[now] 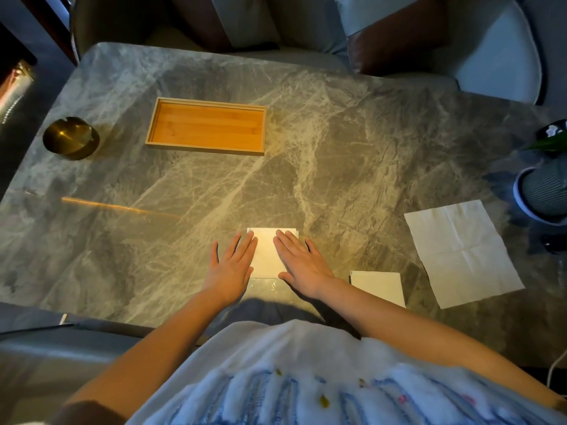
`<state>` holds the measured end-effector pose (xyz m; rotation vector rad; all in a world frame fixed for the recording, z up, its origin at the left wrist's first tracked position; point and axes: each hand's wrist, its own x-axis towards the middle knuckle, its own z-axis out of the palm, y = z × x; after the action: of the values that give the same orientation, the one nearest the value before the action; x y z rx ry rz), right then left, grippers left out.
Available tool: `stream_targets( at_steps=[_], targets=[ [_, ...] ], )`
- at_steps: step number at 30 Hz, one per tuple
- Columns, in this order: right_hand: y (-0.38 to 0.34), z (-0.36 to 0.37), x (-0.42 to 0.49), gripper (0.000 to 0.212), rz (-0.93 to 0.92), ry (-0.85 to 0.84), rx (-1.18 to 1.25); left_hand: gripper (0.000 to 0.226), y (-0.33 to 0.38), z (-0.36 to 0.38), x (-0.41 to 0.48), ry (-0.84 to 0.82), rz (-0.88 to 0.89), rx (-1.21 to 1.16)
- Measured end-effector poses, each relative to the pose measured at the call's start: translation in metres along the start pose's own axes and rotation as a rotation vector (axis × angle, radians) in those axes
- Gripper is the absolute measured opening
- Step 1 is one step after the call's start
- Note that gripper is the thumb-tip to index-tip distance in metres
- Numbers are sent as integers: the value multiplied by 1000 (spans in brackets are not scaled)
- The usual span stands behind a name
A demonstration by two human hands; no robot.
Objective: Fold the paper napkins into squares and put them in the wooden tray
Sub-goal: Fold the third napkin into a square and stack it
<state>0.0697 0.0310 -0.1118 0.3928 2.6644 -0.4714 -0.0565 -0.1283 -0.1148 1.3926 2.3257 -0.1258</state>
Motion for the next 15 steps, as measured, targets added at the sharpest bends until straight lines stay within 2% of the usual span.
stream_targets(
  at_steps=[9, 12, 15],
  targets=[
    [20, -2, -13, 80, 28, -4, 50, 59, -1, 3, -2, 41, -55, -84],
    [18, -3, -14, 80, 34, 6, 77, 64, 1, -7, -1, 132, -110, -291],
    [18, -4, -15, 80, 39, 8, 88, 59, 10, -14, 0, 151, -205, -708]
  ],
)
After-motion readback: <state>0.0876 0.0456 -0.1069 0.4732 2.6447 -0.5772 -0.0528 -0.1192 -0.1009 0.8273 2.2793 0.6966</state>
